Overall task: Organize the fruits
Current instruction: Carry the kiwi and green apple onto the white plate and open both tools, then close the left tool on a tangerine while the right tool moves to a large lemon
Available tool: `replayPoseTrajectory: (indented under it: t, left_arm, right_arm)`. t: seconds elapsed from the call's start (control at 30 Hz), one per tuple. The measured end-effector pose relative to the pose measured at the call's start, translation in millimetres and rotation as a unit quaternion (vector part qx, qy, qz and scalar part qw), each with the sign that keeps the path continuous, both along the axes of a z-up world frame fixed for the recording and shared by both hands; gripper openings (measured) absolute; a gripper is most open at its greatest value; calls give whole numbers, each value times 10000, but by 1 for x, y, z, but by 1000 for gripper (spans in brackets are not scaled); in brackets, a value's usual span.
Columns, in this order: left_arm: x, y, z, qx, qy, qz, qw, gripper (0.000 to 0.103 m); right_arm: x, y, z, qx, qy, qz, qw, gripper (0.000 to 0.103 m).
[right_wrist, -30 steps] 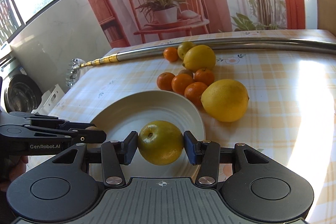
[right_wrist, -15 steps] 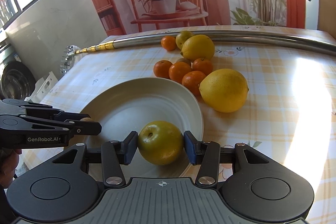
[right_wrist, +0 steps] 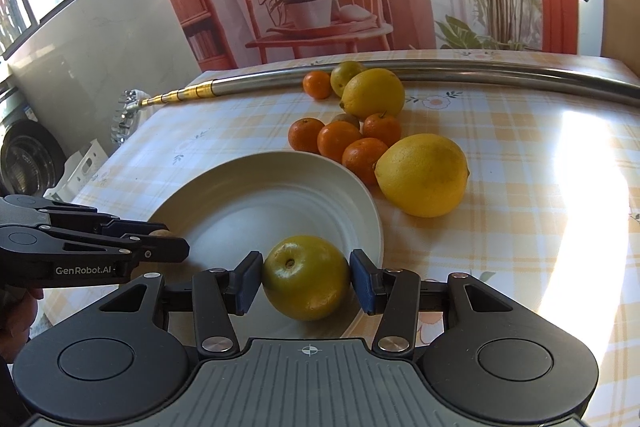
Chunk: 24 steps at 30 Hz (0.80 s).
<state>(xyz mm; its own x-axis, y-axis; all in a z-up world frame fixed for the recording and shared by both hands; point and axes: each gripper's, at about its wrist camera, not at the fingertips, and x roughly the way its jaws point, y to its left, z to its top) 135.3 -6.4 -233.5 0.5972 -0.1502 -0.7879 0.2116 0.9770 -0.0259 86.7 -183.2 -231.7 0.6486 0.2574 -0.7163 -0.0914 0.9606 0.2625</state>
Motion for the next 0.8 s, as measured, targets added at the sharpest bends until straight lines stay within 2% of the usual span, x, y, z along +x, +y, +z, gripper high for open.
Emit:
replayPoseTrajectory:
  t: [0.1, 0.23, 0.47, 0.6, 0.8]
  left_arm:
    - [0, 0, 0, 2, -15, 6, 10000, 30]
    - [-3, 0, 4, -21, -134, -4, 9999, 40]
    - [-5, 2, 10, -67, -372, 32, 9993, 40]
    - [-1, 11, 20, -95, -559, 208, 9982, 40]
    - [10, 33, 37, -463, -603, 494, 9959, 40]
  right_arm:
    - [-1, -1, 1, -11, -55, -22, 10000, 45]
    - [-4, -5, 6, 57, -235, -76, 9997, 46]
    - [-6, -11, 15, 66, -534, -223, 9983, 46]
    - [-7, -19, 23, 2, -754, -354, 9965, 46]
    - [-3, -37, 29, -127, -931, -640, 9935, 46]
